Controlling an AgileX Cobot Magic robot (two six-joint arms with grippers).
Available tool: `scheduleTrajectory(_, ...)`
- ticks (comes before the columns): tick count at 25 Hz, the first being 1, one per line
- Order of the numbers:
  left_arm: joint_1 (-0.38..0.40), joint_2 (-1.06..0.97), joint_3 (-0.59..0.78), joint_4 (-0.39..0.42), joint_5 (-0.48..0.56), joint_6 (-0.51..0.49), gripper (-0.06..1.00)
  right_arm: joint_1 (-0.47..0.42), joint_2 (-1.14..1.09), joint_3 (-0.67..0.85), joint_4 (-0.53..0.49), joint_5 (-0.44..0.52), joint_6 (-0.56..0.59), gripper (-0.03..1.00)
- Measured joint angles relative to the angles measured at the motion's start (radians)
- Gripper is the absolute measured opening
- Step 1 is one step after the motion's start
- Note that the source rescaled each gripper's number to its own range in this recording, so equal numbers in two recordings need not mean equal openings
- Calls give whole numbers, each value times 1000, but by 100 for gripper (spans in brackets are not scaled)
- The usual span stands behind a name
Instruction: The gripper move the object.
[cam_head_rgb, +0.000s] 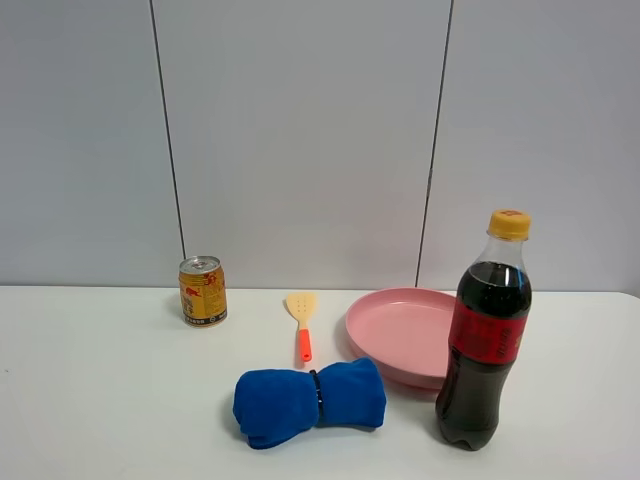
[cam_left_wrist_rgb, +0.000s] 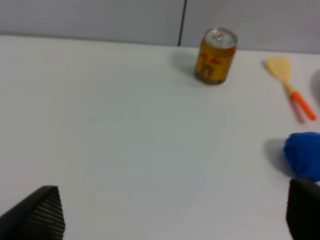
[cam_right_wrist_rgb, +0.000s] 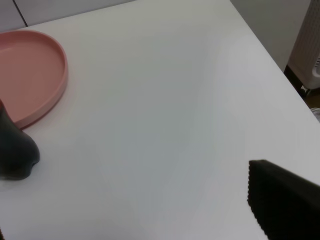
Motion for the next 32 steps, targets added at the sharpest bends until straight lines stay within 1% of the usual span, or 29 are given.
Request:
scheduleTrajectory(4, 16, -40, 18, 25, 26, 1, 100, 0, 0, 0, 0, 0, 0, 100)
scheduleTrajectory(8, 17, -74, 35, 86, 52, -21, 100, 0, 0, 0, 0, 0, 0, 100)
scheduleTrajectory(10, 17, -77, 35, 100, 57, -22, 100, 0, 0, 0, 0, 0, 0, 100)
scheduleTrajectory(13, 17, -79, 35, 102, 56, -4, 100, 0, 0, 0, 0, 0, 0, 100)
scheduleTrajectory(21, 17, -79, 35, 104, 56, 0, 100, 0, 0, 0, 0, 0, 0, 100)
scheduleTrajectory(25, 17, -79, 35, 104, 56, 0, 96, 0, 0, 0, 0, 0, 0, 100)
scheduleTrajectory(32, 17, -79, 35, 104, 56, 1, 95, 0, 0, 0, 0, 0, 0, 100)
